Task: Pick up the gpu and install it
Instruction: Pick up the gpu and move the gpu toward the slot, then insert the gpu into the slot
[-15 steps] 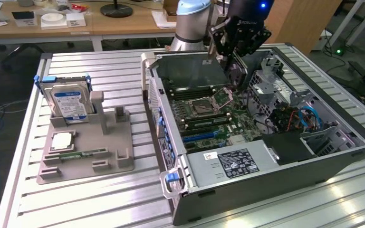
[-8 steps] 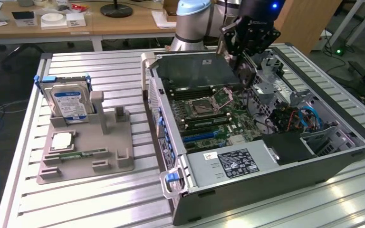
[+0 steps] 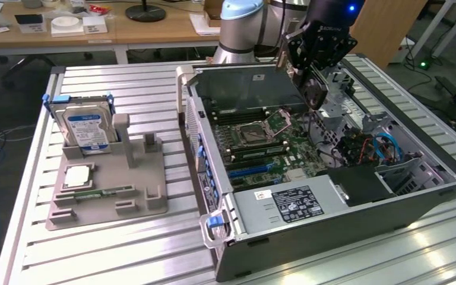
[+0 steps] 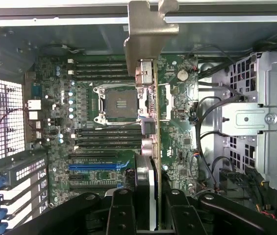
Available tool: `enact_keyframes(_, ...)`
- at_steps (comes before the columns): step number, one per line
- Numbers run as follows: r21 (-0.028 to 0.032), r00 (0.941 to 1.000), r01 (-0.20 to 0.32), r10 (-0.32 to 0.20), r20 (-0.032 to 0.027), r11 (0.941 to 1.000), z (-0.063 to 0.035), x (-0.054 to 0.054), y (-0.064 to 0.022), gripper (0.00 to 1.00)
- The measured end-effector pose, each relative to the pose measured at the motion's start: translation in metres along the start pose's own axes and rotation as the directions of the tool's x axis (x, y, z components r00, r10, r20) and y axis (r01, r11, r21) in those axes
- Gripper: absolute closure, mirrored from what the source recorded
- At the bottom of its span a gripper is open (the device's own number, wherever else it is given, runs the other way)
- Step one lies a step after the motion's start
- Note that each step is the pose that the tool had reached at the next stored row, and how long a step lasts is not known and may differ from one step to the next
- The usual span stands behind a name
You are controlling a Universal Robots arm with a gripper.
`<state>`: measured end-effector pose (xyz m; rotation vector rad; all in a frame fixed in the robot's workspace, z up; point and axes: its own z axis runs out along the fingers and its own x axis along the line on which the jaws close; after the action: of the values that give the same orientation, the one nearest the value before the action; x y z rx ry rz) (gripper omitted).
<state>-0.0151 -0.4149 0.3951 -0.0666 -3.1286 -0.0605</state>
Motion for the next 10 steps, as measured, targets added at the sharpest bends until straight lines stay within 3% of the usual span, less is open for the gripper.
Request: enact_keyframes(10,0.0,1.0,0.0,0.0,0.0,1.0,0.0,0.0,0.0,0.72)
